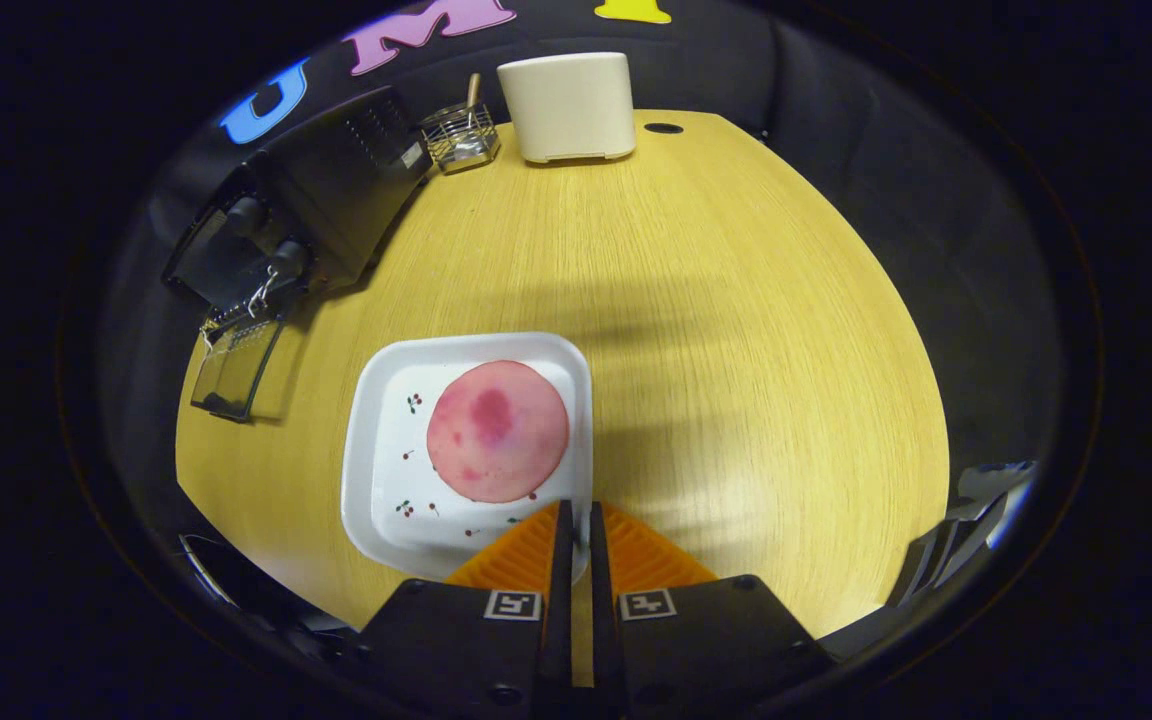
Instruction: Open the toaster oven, put the food inside, and close the toaster oven door.
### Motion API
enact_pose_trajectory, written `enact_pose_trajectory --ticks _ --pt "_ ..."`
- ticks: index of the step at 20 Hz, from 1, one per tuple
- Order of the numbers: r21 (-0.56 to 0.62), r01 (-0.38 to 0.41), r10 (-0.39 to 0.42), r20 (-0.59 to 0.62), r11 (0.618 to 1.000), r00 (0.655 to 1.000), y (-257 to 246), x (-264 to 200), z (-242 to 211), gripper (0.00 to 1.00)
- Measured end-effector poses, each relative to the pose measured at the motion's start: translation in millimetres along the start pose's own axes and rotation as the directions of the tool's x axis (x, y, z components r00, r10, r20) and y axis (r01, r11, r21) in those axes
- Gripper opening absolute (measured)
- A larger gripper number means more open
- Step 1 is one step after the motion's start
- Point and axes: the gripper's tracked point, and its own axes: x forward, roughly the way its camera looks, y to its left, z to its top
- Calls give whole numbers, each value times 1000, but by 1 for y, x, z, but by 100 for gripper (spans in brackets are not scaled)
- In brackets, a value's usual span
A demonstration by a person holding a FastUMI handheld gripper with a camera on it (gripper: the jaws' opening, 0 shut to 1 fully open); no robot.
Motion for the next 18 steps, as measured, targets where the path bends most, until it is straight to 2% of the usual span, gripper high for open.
enact_pose_trajectory --ticks 3,6,11,18 --pt "102 -45 46 -14 994 999 14 -1 -8 6" --pt "214 -56 61 -14 975 998 17 -5 -9 5" --pt "437 -113 100 54 892 994 25 -25 -11 5" --pt "604 -207 109 196 769 975 37 -64 -18 5"
